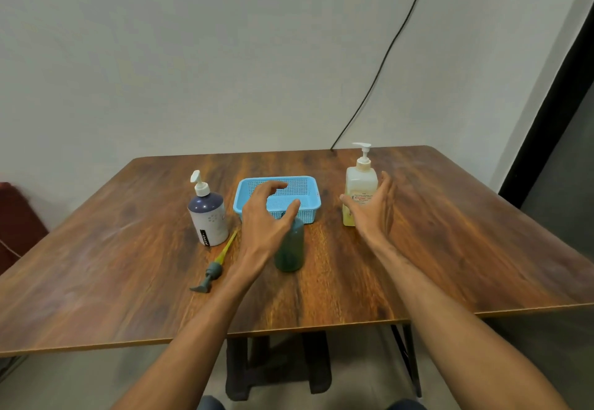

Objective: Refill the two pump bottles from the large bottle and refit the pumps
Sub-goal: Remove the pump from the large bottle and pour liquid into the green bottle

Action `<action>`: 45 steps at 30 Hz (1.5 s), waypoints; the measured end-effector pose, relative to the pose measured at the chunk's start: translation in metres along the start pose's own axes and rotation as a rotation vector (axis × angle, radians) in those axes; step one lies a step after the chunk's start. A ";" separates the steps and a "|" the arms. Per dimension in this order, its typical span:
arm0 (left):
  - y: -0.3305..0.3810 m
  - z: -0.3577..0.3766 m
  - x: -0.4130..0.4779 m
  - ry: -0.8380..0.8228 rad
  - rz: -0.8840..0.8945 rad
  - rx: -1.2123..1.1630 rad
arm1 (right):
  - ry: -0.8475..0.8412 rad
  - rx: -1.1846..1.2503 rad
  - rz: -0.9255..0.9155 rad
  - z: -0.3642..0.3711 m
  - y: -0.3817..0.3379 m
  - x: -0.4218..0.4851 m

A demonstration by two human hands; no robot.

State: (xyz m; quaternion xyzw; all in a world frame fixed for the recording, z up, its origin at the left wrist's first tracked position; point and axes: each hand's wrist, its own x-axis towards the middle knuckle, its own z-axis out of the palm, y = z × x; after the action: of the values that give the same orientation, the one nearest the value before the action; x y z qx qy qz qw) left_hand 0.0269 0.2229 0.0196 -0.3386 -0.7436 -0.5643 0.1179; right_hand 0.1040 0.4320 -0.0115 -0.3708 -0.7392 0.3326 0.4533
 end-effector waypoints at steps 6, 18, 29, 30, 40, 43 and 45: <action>-0.008 0.000 0.007 0.002 -0.007 -0.001 | -0.045 -0.023 0.070 0.013 0.009 0.015; 0.009 -0.015 -0.010 -0.014 -0.024 -0.026 | -0.028 0.056 0.020 -0.013 -0.007 -0.038; 0.014 -0.032 -0.042 -0.025 0.003 -0.032 | -0.085 0.068 -0.034 -0.038 -0.020 -0.100; 0.014 -0.032 -0.045 -0.028 0.002 -0.037 | -0.086 0.060 -0.039 -0.040 -0.021 -0.104; 0.021 -0.021 -0.077 -0.033 0.156 -0.088 | -0.229 0.123 -0.040 -0.050 -0.019 -0.110; 0.020 -0.011 -0.083 -0.052 0.165 -0.097 | -0.293 0.238 -0.017 -0.061 -0.021 -0.106; 0.017 -0.002 -0.084 -0.083 0.151 -0.110 | -0.273 0.274 -0.042 -0.068 -0.025 -0.101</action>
State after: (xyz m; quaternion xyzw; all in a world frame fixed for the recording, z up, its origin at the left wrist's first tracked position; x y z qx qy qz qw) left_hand 0.1001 0.1921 -0.0140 -0.4227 -0.6882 -0.5792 0.1106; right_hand 0.1920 0.3439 -0.0082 -0.2415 -0.7493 0.4677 0.4018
